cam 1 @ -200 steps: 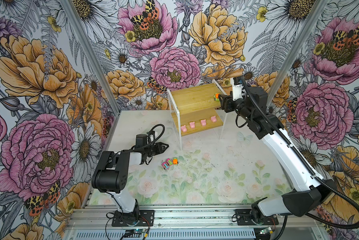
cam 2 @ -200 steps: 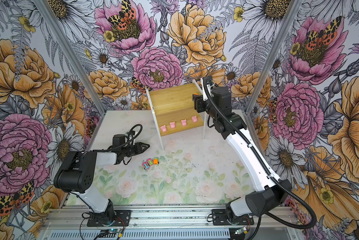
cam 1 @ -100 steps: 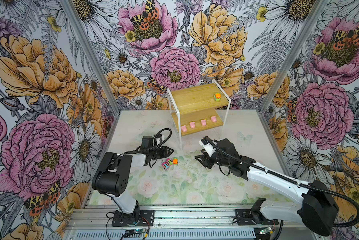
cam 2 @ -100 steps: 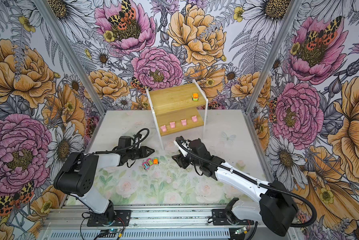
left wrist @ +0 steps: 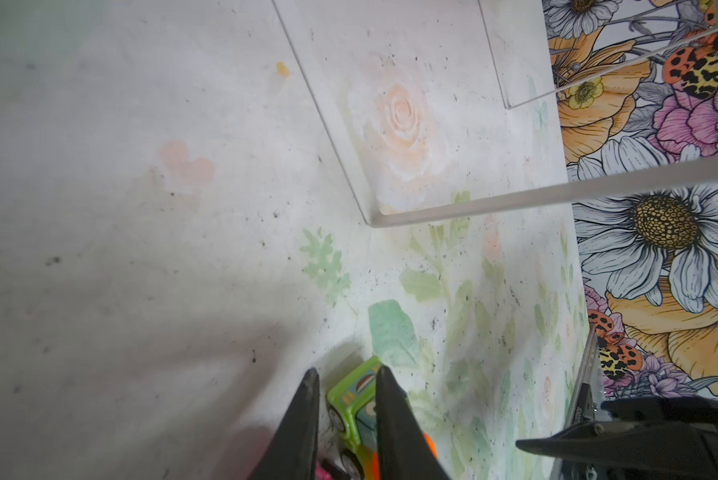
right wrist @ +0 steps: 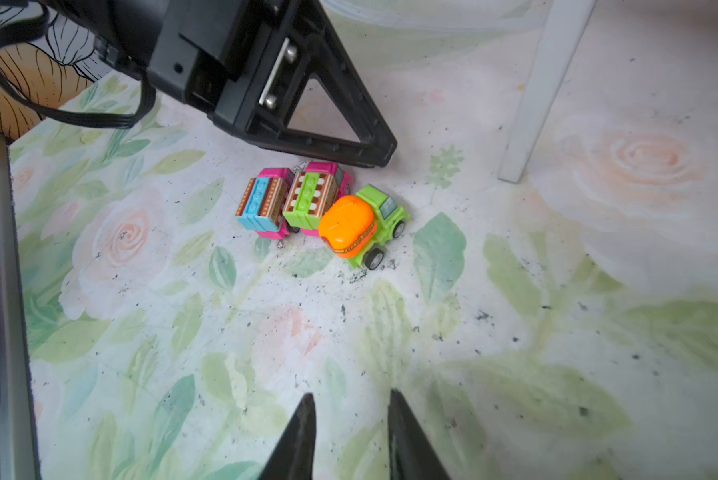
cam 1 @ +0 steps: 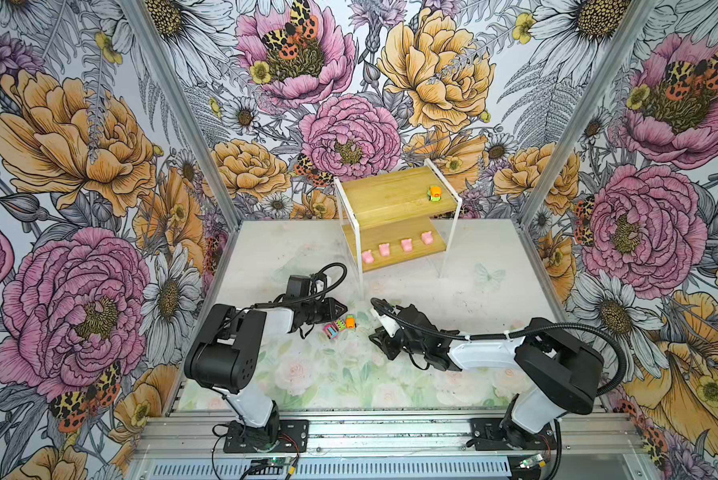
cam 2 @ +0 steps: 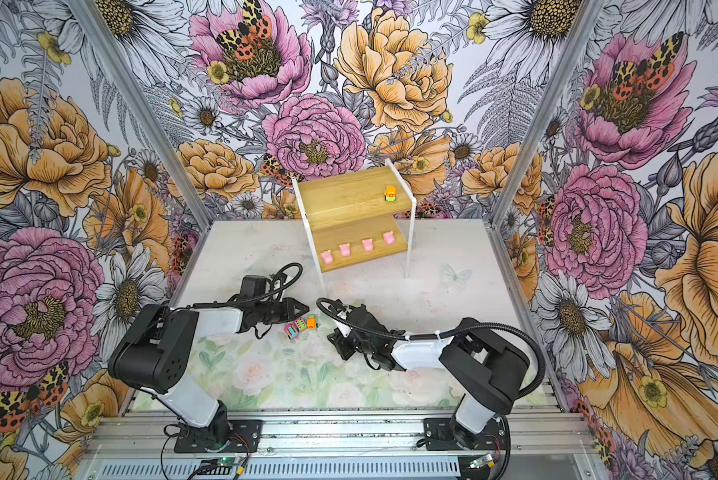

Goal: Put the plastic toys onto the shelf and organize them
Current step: 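Draw the right gripper back down over the remaining toy cars, then lower the right gripper around the second orange-and-green truck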

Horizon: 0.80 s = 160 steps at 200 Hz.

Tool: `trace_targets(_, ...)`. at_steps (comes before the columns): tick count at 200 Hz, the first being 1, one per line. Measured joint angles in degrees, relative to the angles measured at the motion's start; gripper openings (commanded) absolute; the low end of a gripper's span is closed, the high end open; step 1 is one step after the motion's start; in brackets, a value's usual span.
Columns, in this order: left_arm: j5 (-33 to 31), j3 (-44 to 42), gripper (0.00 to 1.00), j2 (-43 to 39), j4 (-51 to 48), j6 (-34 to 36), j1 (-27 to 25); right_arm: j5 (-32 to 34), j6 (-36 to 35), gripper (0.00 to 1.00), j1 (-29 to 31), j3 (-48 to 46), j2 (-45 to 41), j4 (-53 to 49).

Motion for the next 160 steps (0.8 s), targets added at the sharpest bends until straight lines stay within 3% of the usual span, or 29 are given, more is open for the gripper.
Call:
trace_targets(71,-0.3,0.5,0.26,0.0,-2.7,0.4,0.0,-9.7,2.8,0.22,0.0,5.0,11.4,9.6)
trace_targets(160,-0.2,1.5,0.26,0.0,-4.0,1.7,-0.4,-8.4,4.7,0.21,-0.9,8.4,16.7,11.5)
